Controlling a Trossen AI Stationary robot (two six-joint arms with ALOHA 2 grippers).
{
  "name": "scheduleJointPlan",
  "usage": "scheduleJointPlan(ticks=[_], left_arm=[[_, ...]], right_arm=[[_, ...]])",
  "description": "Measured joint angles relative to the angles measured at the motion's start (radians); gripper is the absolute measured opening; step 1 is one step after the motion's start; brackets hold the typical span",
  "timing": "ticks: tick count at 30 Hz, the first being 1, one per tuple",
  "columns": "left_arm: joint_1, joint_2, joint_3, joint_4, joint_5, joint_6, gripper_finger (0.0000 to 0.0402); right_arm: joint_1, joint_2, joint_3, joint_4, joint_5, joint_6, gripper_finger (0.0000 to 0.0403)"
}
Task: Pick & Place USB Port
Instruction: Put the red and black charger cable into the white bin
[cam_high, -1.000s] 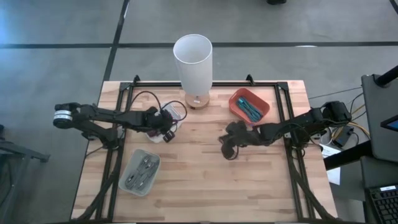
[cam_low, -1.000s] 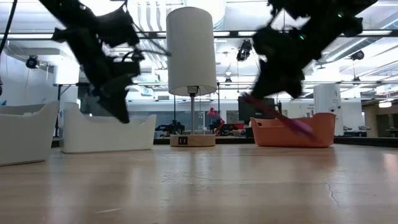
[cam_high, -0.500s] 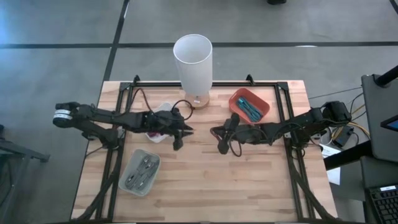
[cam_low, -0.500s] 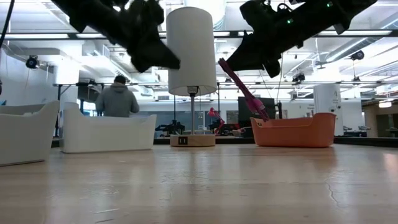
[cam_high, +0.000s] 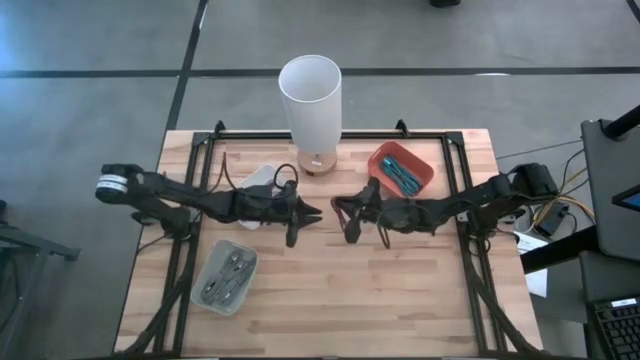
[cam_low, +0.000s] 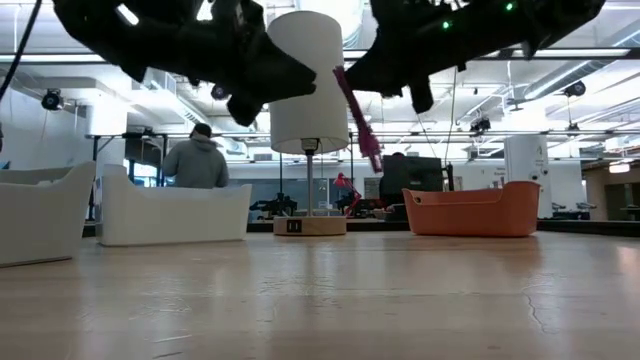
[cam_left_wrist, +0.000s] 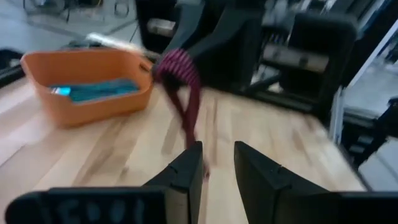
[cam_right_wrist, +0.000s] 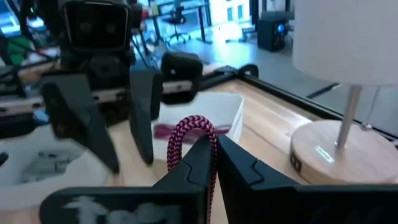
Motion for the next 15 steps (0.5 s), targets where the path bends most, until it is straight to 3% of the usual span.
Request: scheduleJointPlan(ticks=[4,15], left_arm=[[0.0,0.078,0.003,0.115,0.0,-0.001,0.0094],[0.0,0.197,0.038,0.137,-0.027,-0.008,0.0094]], right_arm=[[-0.006,0.061,0.0,0.073,0.002,-0.008,0.0017],[-0.006,0.167,0.065,0.16,0.012,-0.088,0.0018]])
